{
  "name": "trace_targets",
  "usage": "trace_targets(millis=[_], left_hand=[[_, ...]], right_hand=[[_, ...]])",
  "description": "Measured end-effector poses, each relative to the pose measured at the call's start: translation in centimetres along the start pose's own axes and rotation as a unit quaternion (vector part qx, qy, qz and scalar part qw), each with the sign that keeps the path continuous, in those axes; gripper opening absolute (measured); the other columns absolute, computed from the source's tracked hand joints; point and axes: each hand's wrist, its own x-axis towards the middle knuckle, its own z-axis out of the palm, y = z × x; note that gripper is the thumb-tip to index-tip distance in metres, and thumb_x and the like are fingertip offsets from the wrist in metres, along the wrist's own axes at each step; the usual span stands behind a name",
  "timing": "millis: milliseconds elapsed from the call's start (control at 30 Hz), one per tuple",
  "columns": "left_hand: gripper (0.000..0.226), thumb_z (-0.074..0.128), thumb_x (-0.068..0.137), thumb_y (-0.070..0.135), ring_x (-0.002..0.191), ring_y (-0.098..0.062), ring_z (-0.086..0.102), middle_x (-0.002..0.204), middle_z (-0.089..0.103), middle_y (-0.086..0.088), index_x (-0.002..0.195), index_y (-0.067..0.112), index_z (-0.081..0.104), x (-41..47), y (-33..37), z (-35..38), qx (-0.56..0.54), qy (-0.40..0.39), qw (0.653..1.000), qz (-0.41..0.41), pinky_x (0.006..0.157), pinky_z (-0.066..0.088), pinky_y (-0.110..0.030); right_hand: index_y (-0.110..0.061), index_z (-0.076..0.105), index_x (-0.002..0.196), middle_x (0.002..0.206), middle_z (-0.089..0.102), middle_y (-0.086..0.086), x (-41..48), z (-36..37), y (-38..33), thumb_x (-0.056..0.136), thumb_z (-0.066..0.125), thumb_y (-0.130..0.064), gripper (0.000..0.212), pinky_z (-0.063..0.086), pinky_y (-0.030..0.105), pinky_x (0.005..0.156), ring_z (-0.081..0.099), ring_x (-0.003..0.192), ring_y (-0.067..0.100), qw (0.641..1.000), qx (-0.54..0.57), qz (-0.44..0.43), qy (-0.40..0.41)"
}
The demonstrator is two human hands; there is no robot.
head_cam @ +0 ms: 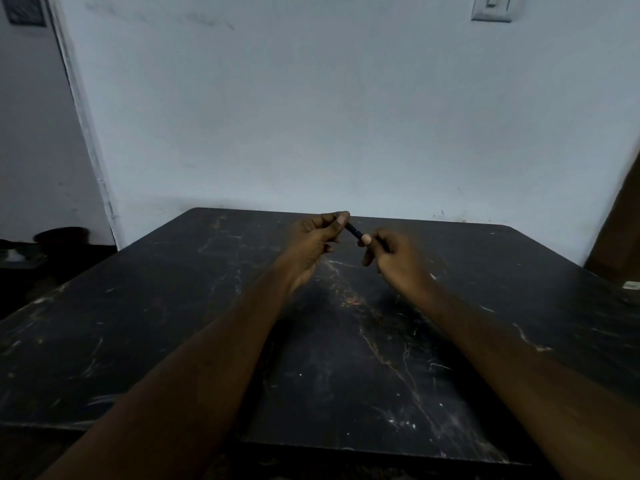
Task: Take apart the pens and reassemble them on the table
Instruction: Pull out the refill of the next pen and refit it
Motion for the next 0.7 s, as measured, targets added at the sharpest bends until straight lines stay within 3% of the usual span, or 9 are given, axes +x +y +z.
trace_targets(millis=[100, 200, 300, 400, 500, 600, 700], left_hand=[[0.015, 0.061, 0.093, 0.021, 0.076, 0.001, 0.061, 0.101, 0.074, 0.011, 0.104, 0.023, 0.071, -0.11, 0.3, 0.16, -0.033, -0.035, 0.999, 0.001, 0.068, 0.039, -0.022], [0.016, 0.061, 0.093, 0.021, 0.079, -0.006, 0.062, 0.108, 0.072, 0.005, 0.107, 0.02, 0.07, -0.24, 0.63, 0.38, -0.062, -0.041, 0.997, -0.01, 0.066, 0.039, -0.023], [0.013, 0.068, 0.087, 0.032, 0.074, -0.008, 0.061, 0.095, 0.073, 0.005, 0.092, 0.022, 0.074, -0.29, 0.51, 0.42, -0.041, -0.007, 0.999, -0.026, 0.065, 0.041, -0.024], [0.015, 0.071, 0.085, 0.035, 0.065, -0.006, 0.058, 0.074, 0.066, 0.006, 0.079, 0.021, 0.073, -0.25, 0.13, 0.34, 0.002, 0.027, 0.999, -0.017, 0.062, 0.041, -0.024], [0.015, 0.069, 0.087, 0.032, 0.058, 0.001, 0.055, 0.065, 0.064, 0.01, 0.08, 0.019, 0.072, -0.11, 0.03, 0.25, 0.039, 0.034, 0.999, 0.0, 0.06, 0.039, -0.023], [0.018, 0.067, 0.089, 0.028, 0.057, 0.001, 0.053, 0.063, 0.062, 0.008, 0.085, 0.01, 0.072, -0.03, 0.14, 0.24, 0.049, 0.031, 0.998, 0.016, 0.06, 0.039, -0.022], [0.023, 0.064, 0.091, 0.024, 0.071, -0.008, 0.051, 0.078, 0.061, -0.007, 0.091, 0.002, 0.07, -0.13, 0.28, 0.26, 0.043, 0.013, 0.999, 0.024, 0.064, 0.04, -0.023]], right_hand=[[-0.008, 0.067, 0.085, 0.072, 0.069, 0.01, 0.1, 0.09, 0.13, 0.098, 0.05, -0.03, 0.031, 0.049, 0.046, 0.061, 0.055, 0.056, 0.022, 1.0, 0.007, 0.001, -0.001], [-0.015, 0.063, 0.086, 0.072, 0.067, -0.001, 0.13, 0.22, 0.35, 0.096, 0.055, -0.029, 0.019, 0.042, 0.03, 0.058, 0.056, 0.06, 0.01, 1.0, 0.008, -0.008, 0.012], [-0.02, 0.062, 0.088, 0.076, 0.064, -0.005, 0.24, 0.35, 0.57, 0.091, 0.062, -0.025, 0.007, 0.044, 0.028, 0.062, 0.061, 0.073, 0.014, 0.999, 0.004, -0.024, 0.029], [-0.022, 0.06, 0.087, 0.076, 0.063, -0.007, 0.38, 0.46, 0.78, 0.089, 0.066, -0.024, 0.006, 0.041, 0.026, 0.061, 0.06, 0.073, 0.013, 0.999, -0.002, -0.033, 0.035], [-0.02, 0.061, 0.086, 0.072, 0.065, -0.003, 0.45, 0.47, 0.78, 0.09, 0.064, -0.025, 0.008, 0.044, 0.03, 0.06, 0.061, 0.068, 0.017, 0.999, -0.003, -0.032, 0.029], [-0.017, 0.064, 0.082, 0.064, 0.064, -0.002, 0.52, 0.39, 0.65, 0.093, 0.059, -0.028, 0.017, 0.043, 0.033, 0.06, 0.058, 0.06, 0.017, 1.0, 0.003, -0.014, 0.008], [-0.014, 0.065, 0.076, 0.06, 0.058, 0.005, 0.71, 0.21, 0.54, 0.095, 0.056, -0.025, 0.024, 0.041, 0.038, 0.06, 0.052, 0.057, 0.022, 0.999, 0.033, 0.0, -0.02]])
